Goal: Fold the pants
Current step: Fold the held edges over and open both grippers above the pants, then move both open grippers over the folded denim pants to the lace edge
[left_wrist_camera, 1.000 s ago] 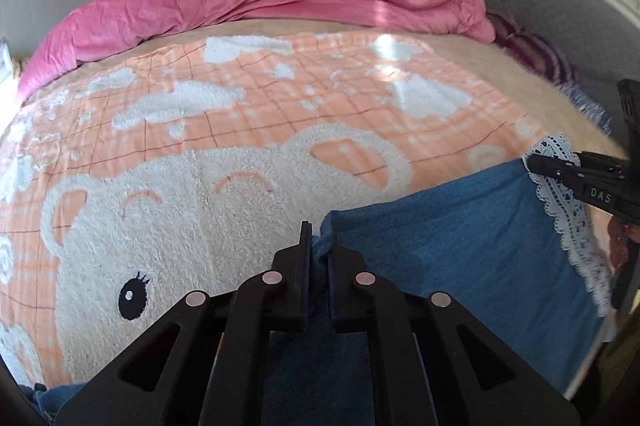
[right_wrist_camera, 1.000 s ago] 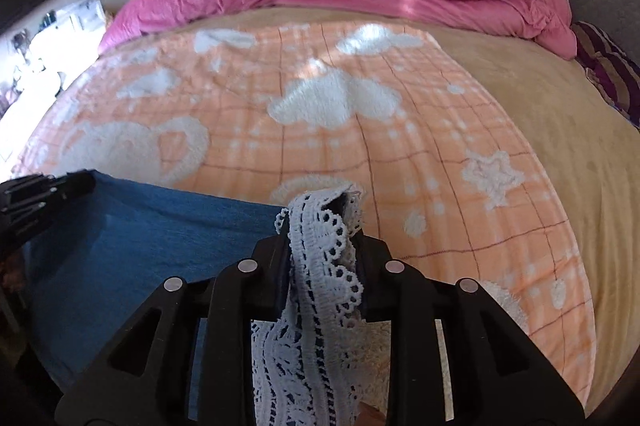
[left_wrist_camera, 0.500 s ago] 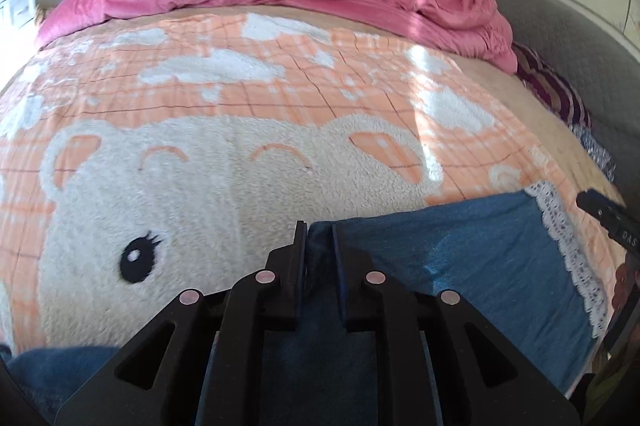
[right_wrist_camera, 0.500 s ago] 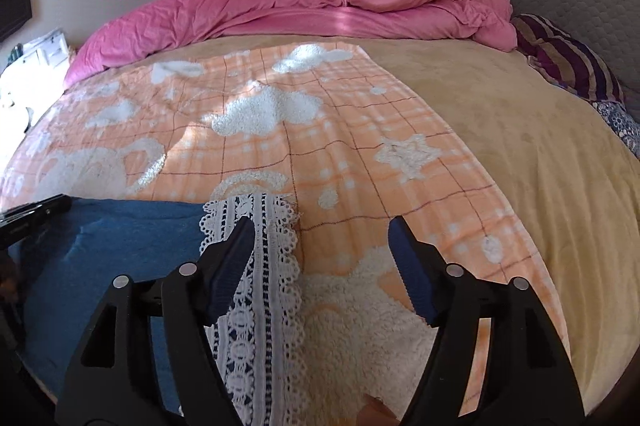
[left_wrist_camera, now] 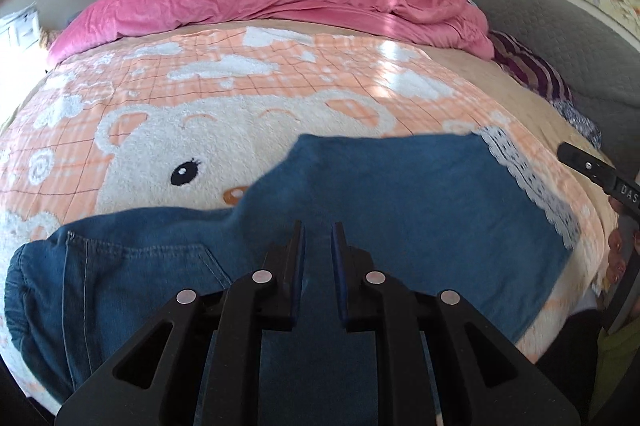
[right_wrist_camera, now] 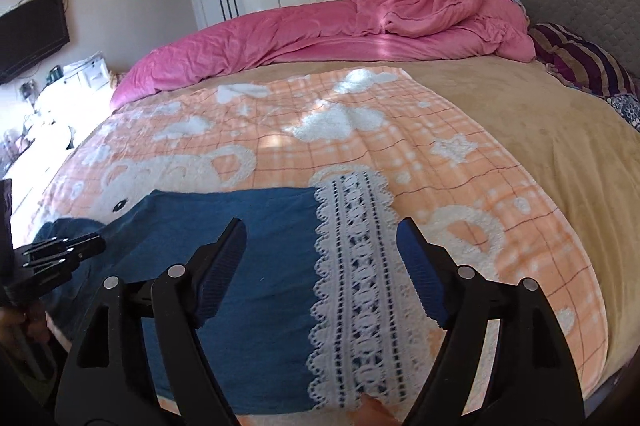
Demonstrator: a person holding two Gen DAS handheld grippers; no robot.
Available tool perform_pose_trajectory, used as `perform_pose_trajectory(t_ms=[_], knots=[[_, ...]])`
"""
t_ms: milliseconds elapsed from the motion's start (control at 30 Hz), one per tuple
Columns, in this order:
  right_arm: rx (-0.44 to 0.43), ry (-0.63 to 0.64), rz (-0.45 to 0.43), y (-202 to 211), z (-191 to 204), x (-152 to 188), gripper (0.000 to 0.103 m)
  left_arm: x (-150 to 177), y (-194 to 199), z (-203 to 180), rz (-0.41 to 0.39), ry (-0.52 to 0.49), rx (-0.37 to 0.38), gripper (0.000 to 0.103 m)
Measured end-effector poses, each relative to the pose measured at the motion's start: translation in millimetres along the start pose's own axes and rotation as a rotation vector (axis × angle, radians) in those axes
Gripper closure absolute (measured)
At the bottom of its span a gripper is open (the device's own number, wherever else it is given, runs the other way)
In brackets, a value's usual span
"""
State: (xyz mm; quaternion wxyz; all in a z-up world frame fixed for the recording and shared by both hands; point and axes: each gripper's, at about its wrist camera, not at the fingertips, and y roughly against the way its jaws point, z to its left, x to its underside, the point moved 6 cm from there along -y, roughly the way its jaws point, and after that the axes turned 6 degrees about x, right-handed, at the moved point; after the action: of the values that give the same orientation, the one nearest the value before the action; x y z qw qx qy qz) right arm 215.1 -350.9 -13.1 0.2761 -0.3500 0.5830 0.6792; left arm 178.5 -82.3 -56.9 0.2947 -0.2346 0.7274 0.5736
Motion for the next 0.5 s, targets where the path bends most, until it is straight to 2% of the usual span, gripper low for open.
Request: perform_pose_trajectory(t_ms=[100,167,333,467,500], knots=[[-0.021,0.029,0.019,2.7,17.3,10.9,0.031,6.8,5.6,-4.7,0.012,-0.011,0.016,0.09],[-0.025,0.048,0.037,3.8,26.5,19.7,0.03,10.1,8.5,-4.8,0.017,-0.027,0.0,0.088],[-0.036,0.071,0.083,3.0,41.3,39.0,0.03,12.6,15.5,5.3,0.027,-0.03,-0.031,0.073],[-0.034,0.084,0.127,0.4,47.4,51.9,0.027,7.6,19.1,31.4,0.022,-0.005,-0.093,0.056],[-0.033,0.083,0.135,-0.2,48.0,54.3,0.027,8.3,18.2,40.8,0.032,0.008,-0.123,0.055]])
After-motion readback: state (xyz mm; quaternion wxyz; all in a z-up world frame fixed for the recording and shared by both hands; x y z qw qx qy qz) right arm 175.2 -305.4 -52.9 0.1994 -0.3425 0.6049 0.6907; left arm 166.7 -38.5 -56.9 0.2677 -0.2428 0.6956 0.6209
